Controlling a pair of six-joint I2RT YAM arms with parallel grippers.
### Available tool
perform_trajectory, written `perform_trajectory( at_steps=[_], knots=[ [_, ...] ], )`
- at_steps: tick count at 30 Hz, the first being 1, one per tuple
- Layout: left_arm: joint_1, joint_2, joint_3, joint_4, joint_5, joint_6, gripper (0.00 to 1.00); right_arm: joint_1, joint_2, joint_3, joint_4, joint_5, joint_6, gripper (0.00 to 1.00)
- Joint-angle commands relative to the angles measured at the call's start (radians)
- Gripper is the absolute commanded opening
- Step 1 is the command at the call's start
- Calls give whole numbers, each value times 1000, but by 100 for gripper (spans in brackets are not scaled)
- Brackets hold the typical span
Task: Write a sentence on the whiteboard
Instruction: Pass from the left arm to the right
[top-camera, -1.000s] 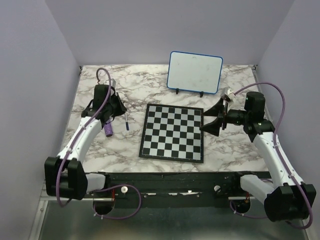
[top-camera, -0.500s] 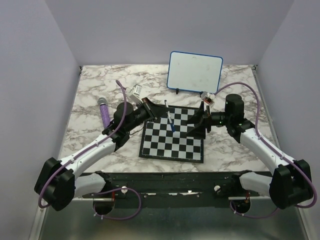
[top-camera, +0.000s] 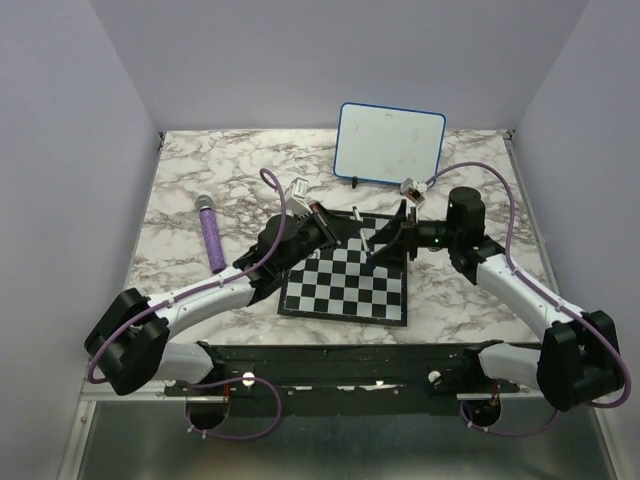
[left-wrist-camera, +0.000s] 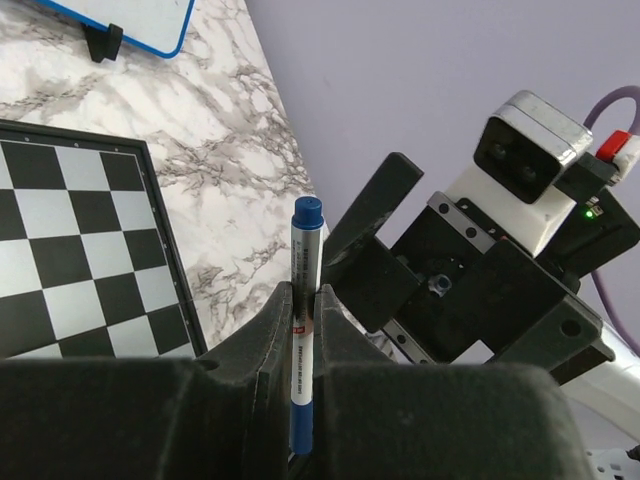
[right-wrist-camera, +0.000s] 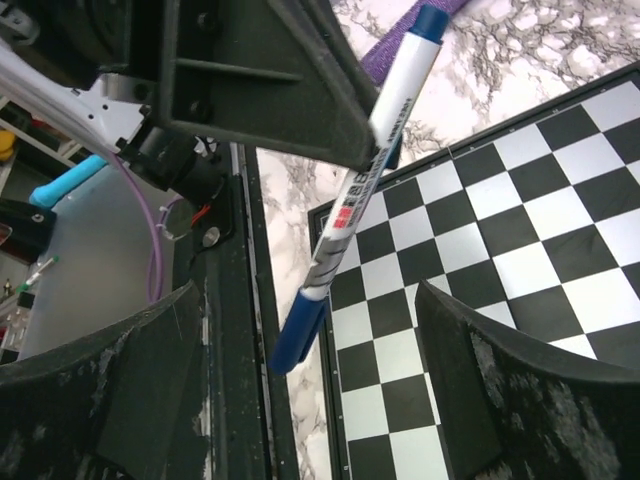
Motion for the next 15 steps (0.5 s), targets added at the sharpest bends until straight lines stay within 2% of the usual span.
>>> perform_trajectory(
  at_steps=[1, 5, 7, 8, 9, 12, 14, 15],
  knots=[
    [-50, 18, 61, 16, -118, -8, 0, 13, 26, 9, -19, 49, -22, 93],
    [-79, 24, 79, -49, -203, -16, 0, 19, 55, 26, -50, 52, -32, 82],
    [-90, 24, 84, -61, -221, -19, 0, 25, 62, 38, -68, 58, -41, 68],
    [-93, 24, 87, -81, -232, -21, 0, 23, 64, 43, -75, 55, -44, 59],
    [-95, 25, 88, -87, -246, -21, 0, 25, 67, 46, -81, 52, -45, 38],
    [-95, 21, 78, -87, -243, -16, 0, 26, 60, 60, -105, 48, -64, 12],
    [-95, 3, 68, -86, -237, -1, 1, 25, 53, 69, -139, 51, -94, 9],
    [-95, -10, 58, -90, -229, 13, 9, 25, 52, 83, -156, 49, -111, 7]
  ],
)
